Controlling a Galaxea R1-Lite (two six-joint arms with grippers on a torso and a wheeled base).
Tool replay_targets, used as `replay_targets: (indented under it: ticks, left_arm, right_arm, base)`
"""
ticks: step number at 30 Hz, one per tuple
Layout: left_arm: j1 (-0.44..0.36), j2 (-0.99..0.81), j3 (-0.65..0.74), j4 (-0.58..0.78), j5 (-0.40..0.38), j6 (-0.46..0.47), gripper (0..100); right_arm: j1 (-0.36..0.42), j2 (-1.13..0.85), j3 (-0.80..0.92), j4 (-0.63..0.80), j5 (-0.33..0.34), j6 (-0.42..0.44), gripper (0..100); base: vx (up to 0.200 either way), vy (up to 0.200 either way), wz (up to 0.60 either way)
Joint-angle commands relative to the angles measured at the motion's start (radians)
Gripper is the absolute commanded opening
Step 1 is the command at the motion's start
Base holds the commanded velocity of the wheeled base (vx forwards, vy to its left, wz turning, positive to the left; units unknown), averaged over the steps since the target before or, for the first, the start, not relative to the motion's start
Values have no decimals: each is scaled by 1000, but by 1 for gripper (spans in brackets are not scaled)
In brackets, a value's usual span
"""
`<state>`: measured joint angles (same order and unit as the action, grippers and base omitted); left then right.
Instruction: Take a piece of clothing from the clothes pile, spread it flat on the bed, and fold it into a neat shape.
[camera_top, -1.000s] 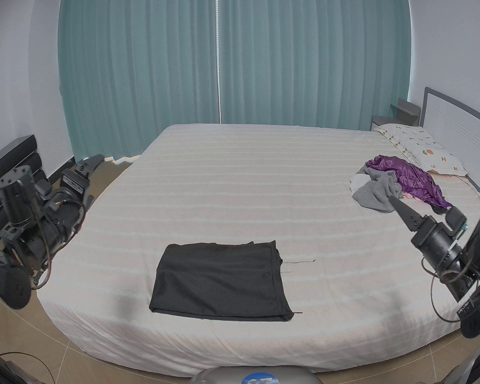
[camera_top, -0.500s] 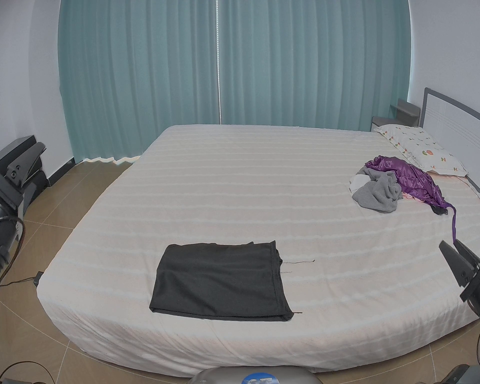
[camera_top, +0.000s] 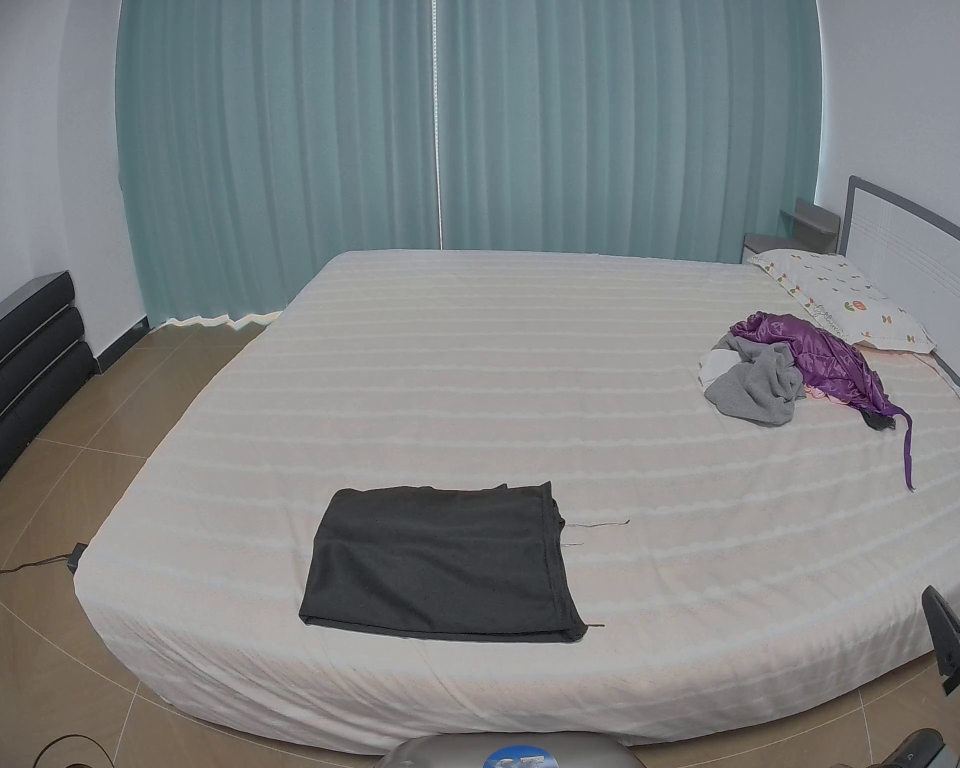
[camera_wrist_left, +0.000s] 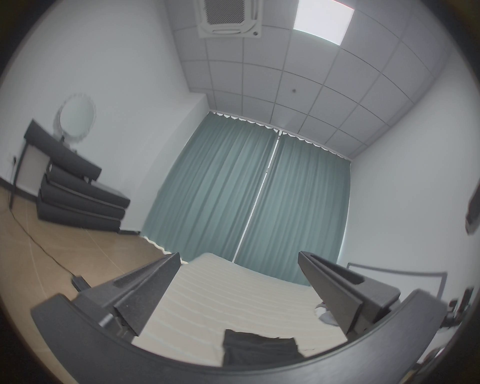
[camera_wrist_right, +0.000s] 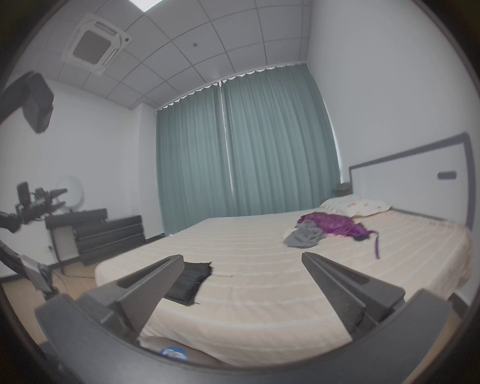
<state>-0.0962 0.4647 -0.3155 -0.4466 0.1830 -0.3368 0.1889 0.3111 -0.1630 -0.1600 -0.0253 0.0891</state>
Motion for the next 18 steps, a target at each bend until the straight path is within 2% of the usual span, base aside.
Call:
replay_targets:
  ticks: [1,4,6,9,13,16,18]
  left_arm:
    - [55,-394,35,218,27,168,100]
    - [81,-425,38,229,16,185,100]
    - [85,-445,46,230,7,206,100]
    - [92,-462,79,224,-20,237,100]
    - [92,-463,119,210,-20,246,100]
    - [92,-463,151,201,-20,277,100]
    - [92,-463,204,137,-19,326,100]
  right_arm:
    - [-40,-208,-73,163,-114,-151,100]
    - [-82,-191,-159,301,-176,-161,100]
    - [-97,-207,-191,396,-182,-164,100]
    - [-97,-211,-198,419,-180,-149,100]
    - [-98,-211,-191,327,-171,-112,100]
    - [-98,-211,-144,194,-179,-114,100]
    - [-98,-211,-50,59,-176,-114,100]
  base:
    - [0,0,0]
    - [0,0,0]
    - [0,0,0]
    - [0,0,0]
    - [0,0,0]
    - [0,0,0]
    - [0,0,0]
